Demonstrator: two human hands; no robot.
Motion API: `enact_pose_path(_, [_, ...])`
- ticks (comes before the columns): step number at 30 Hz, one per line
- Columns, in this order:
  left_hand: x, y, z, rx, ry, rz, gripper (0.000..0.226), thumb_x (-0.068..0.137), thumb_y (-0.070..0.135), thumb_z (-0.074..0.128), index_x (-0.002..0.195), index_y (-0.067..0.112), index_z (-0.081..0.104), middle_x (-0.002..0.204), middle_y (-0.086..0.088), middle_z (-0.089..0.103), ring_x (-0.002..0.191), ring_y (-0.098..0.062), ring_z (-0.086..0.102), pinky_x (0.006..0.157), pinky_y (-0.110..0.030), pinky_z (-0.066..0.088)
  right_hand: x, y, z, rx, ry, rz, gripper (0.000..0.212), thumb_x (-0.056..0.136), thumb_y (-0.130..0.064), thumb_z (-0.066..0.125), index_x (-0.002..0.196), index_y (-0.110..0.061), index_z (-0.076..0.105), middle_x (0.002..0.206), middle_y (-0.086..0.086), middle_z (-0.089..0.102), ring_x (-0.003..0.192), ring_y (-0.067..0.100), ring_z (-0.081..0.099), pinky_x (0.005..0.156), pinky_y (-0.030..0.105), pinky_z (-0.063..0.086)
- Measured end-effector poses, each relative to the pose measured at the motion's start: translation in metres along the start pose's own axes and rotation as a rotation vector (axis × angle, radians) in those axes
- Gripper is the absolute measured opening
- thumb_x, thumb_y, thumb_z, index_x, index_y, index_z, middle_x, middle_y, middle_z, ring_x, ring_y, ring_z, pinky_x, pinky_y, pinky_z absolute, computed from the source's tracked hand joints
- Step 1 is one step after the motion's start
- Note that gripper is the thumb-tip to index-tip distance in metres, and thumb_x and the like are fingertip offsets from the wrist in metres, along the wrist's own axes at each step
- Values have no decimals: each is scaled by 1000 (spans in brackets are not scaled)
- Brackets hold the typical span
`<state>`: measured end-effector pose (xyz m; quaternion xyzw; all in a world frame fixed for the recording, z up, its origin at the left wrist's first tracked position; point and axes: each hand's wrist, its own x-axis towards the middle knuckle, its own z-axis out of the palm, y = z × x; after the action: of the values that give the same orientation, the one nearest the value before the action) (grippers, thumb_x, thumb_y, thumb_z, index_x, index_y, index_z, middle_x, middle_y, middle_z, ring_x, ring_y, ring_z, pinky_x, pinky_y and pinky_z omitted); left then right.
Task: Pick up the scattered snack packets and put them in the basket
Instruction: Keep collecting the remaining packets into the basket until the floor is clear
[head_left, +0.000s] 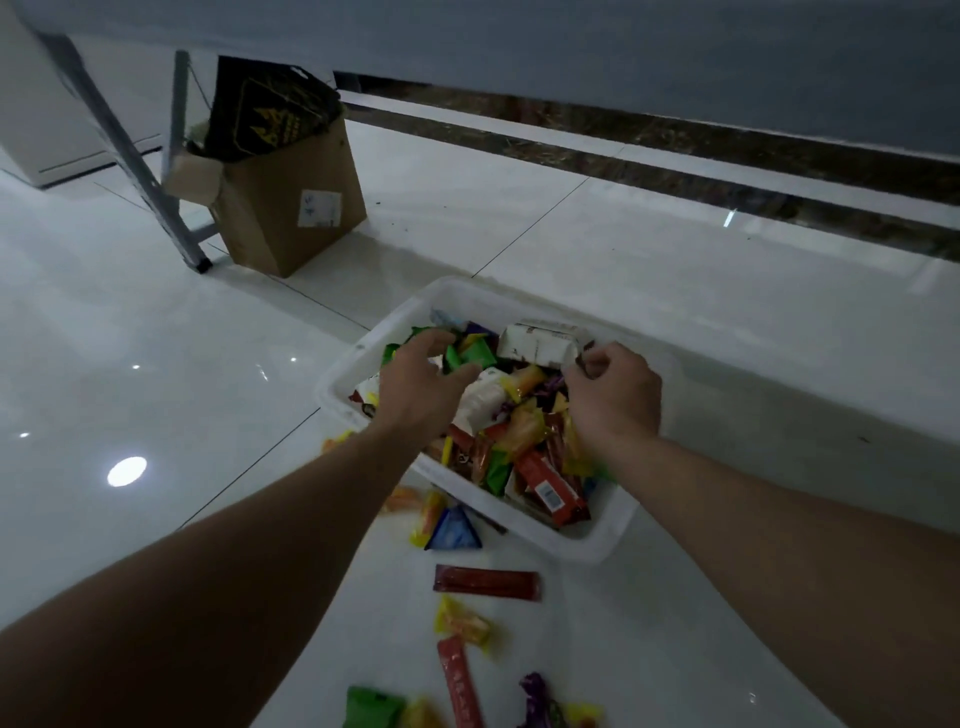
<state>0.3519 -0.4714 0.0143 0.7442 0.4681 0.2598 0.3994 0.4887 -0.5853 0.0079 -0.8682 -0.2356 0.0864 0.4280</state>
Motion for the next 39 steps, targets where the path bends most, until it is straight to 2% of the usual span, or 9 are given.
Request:
enact_pose_path(3, [-24,-16,-34,-69,13,-32,42,81,34,73,120,23,62,119,2,63,105,-15,61,90,-41,53,-37,-21,9,78,-26,-56,20,91,-29,61,107,-17,63,105,-1,64,95,18,60,87,36,51])
enact_pose_path(10, [-89,-89,-84,-32,-14,-127,39,81,29,73,118,23,63,113,3,65,99,-17,63,86,-35,53,-117,-46,35,66,-186,-178,16,90,-32,63,96,-18,62,91,-4,60,84,14,57,76,32,49])
enact_pose_path(17, [-131,-144,-98,-24,-85,-177,44,81,33,74,122,23,61,120,1,62,100,-18,60,87,-35,51,-196,-11,66,-27,-332,-28,12,89,-30,64,86,-21,58,90,-5,59,86,17,57,78,36,51])
enact_pose_path(21, [-146,-155,-90,-6,-181,-175,47,82,34,73,125,24,58,124,0,59,102,-16,57,84,-28,46,-210,16,69,-198,-409,4,22,86,-29,66,105,-19,62,108,1,63,99,21,59,87,39,51])
enact_pose_path(24, [-160,-165,-84,46,-238,-172,48,82,34,72,127,25,57,127,-1,58,101,-15,56,85,-27,45,-212,34,72,-361,-531,0,52,84,-27,65,133,-23,50,134,2,50,124,23,48,98,40,46])
enact_pose_path(26, [-167,-175,-82,122,-304,-148,48,83,35,72,128,27,55,129,-2,56,105,-17,55,91,-31,47,-218,46,77,-489,-605,-27,62,83,-25,65,141,-25,41,142,4,42,130,26,40,103,41,42])
enact_pose_path(29, [-170,-185,-85,249,-432,-70,51,83,36,70,130,31,51,132,-1,53,115,-19,52,99,-38,45,-229,57,85,-622,-706,-49,71,85,-23,64,147,-22,28,141,9,34,130,30,32,104,40,38])
enact_pose_path(33, [-164,-188,-87,316,-495,22,53,84,36,69,133,31,49,135,-1,51,119,-20,50,100,-36,44,-234,57,92,-615,-654,-55,58,86,-11,61,137,-17,36,129,15,40,121,31,38,96,37,43])
enact_pose_path(39, [-167,-186,-77,300,-539,52,60,81,34,73,135,31,46,137,-1,49,118,-20,50,100,-37,45,-227,58,91,-586,-630,-45,54,86,-9,59,134,-12,34,121,16,47,111,32,48,81,32,41])
